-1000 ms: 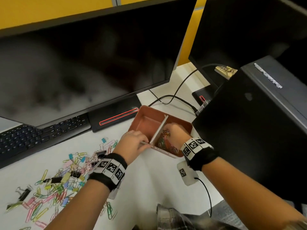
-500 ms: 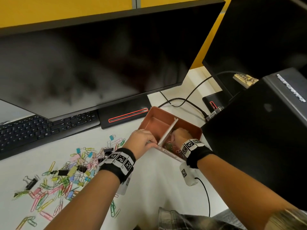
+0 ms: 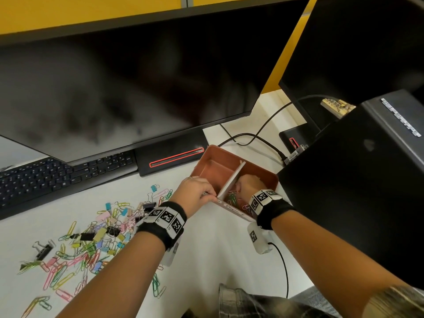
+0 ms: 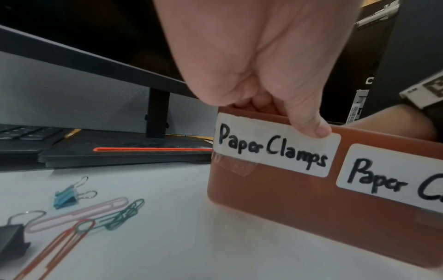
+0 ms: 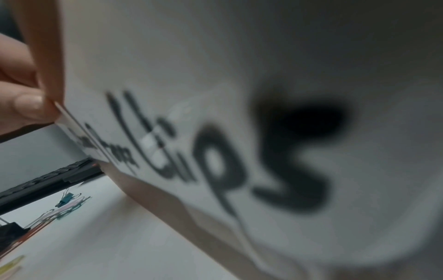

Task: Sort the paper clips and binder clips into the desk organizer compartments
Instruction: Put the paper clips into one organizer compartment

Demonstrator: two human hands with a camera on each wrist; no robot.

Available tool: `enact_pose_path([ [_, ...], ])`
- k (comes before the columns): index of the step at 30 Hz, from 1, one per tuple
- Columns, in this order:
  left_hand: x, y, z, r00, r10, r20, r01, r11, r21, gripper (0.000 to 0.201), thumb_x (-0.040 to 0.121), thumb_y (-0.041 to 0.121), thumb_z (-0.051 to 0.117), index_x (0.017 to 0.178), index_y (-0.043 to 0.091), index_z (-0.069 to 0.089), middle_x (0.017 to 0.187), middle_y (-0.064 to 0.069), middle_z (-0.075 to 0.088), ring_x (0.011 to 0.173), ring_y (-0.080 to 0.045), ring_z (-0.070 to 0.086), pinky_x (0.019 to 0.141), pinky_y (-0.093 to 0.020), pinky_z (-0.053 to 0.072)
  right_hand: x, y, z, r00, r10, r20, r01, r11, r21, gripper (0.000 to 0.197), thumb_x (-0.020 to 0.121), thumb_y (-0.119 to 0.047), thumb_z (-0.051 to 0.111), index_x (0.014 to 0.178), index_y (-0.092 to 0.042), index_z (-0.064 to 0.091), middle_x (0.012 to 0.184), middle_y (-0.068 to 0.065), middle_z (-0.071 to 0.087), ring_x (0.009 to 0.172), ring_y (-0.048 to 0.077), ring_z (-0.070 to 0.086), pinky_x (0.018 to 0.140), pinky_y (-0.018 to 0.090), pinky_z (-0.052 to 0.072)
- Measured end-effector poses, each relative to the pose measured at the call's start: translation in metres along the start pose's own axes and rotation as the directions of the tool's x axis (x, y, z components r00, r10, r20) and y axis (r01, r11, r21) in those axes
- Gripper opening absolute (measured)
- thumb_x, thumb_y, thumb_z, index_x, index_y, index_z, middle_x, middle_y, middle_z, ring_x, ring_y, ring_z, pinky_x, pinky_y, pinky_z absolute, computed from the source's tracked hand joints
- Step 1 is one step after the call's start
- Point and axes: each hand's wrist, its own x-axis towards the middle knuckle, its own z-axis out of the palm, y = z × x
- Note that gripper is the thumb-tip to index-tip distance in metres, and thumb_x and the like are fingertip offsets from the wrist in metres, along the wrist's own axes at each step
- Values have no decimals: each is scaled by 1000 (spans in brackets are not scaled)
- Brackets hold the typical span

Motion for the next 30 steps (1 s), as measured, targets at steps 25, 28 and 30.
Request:
enact_pose_path([
  [25,-214,-56,-67,833,-512,-210,486,858,-163,13,82,25,66,94,29,63,91,9,62,76,-6,60,65,-24,51,-96,-87,44,741,-671,-24,671,740,51,16,87,-14,57,102,-14,62,98,6,65,85,20,60,81,33,49],
  [28,-264,-77,-39,760,-632,-150,609,774,-176,13,79,23,70,88,28,62,82,5,63,67,-9,58,62,-26,50,-79,-107,73,815,-577,44,577,816,21,28,88,-16,56,116,-15,56,114,10,57,103,29,57,90,35,46],
  [30,-285,-85,-23,740,-661,-125,637,748,-187,14,79,27,71,86,30,60,79,5,62,65,-7,56,59,-21,46,-78,-113,83,844,-535,-40,536,844,9,39,84,-25,62,121,-20,50,121,8,48,106,28,53,91,36,46],
])
